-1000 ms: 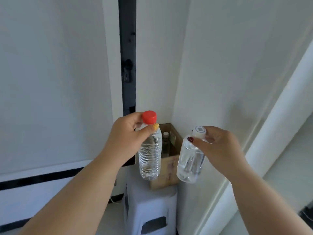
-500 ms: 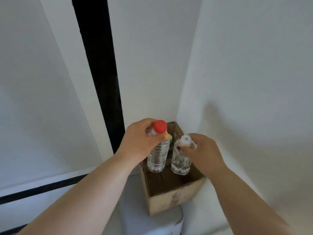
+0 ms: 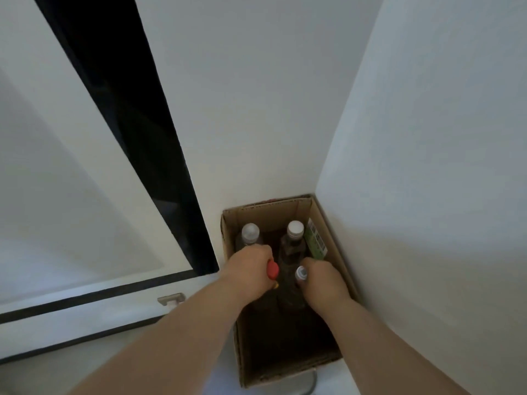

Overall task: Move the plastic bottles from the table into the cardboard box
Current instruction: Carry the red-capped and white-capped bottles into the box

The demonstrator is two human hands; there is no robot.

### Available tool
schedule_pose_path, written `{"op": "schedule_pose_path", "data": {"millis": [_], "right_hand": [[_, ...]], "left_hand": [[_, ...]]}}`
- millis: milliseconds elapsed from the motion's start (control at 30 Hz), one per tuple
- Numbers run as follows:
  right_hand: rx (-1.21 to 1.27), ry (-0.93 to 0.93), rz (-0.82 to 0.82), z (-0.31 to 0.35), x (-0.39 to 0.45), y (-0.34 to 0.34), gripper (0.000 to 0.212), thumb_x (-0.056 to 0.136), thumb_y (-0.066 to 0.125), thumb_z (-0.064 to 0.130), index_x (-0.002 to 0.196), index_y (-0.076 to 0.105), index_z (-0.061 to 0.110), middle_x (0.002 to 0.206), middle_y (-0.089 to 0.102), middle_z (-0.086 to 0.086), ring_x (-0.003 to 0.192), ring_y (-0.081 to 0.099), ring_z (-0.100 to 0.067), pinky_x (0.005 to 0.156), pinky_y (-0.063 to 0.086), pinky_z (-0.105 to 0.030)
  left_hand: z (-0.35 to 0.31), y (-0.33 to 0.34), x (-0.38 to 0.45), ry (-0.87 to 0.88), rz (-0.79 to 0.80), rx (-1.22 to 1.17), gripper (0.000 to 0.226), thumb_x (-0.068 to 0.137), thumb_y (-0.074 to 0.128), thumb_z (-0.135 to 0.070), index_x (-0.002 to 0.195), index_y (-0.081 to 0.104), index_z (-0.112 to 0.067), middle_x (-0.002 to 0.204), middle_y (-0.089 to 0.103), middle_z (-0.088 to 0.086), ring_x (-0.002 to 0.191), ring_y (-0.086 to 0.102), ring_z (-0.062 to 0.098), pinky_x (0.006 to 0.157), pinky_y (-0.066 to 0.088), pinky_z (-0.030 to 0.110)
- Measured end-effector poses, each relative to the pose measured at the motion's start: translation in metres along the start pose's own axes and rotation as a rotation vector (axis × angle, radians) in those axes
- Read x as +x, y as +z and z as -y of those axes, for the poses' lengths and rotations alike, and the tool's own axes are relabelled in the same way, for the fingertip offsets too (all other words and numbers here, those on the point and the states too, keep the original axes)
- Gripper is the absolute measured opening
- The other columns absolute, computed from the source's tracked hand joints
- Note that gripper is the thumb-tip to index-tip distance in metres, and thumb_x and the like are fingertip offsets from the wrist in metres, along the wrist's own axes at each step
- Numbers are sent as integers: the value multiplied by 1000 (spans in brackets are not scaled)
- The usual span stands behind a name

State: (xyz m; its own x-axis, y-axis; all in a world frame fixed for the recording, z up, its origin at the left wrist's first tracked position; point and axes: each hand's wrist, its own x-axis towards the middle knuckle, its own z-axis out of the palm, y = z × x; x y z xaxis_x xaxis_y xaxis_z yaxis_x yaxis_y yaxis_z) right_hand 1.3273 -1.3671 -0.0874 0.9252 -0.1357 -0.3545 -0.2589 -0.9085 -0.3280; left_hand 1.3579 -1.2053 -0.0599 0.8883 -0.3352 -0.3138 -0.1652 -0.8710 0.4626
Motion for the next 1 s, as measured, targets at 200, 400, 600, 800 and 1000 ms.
{"op": "schedule_pose_path", "data": {"millis": [200, 400, 600, 800, 1000], "right_hand": [[-136, -34, 120, -4, 18, 5, 25, 95, 54, 4, 119, 60, 11, 122, 66, -12, 111, 64, -31, 89, 52, -36], [-227, -29, 141, -5, 23, 8, 25, 97, 49, 2, 118, 60, 8, 122, 66, -13, 110, 66, -31, 87, 53, -37], [-257, -4, 137, -4, 27, 10, 24, 98, 48, 2, 117, 62, 8, 121, 67, -12, 109, 67, -30, 88, 54, -37], [-232, -43, 126, -6, 21, 11, 25, 96, 48, 1, 116, 60, 10, 124, 62, -12, 111, 64, -29, 89, 51, -36], [161, -87, -134, -5, -5, -9, 42, 92, 61, 14, 133, 58, 24, 131, 63, 0, 117, 61, -22, 90, 49, -28]], "left_hand": [[12, 13, 13, 60, -18, 326, 23, 79, 73, -34, 96, 61, -24, 99, 68, -1, 101, 63, 22, 113, 33, 41], [12, 18, 17, 1, -36, 374, 23, 82, 72, -32, 100, 60, -22, 104, 68, 1, 110, 59, 26, 115, 31, 41], [12, 20, 14, 10, -52, 426, 15, 86, 66, -24, 98, 58, -20, 101, 68, 2, 111, 59, 29, 118, 26, 43], [11, 17, 7, 28, -23, 460, 22, 86, 66, -27, 106, 59, -21, 104, 68, 2, 106, 64, 25, 124, 8, 46], [9, 0, -19, 28, -180, 144, 49, 85, 70, -39, 130, 53, -32, 129, 61, -9, 121, 55, 18, 115, 29, 37]]}}
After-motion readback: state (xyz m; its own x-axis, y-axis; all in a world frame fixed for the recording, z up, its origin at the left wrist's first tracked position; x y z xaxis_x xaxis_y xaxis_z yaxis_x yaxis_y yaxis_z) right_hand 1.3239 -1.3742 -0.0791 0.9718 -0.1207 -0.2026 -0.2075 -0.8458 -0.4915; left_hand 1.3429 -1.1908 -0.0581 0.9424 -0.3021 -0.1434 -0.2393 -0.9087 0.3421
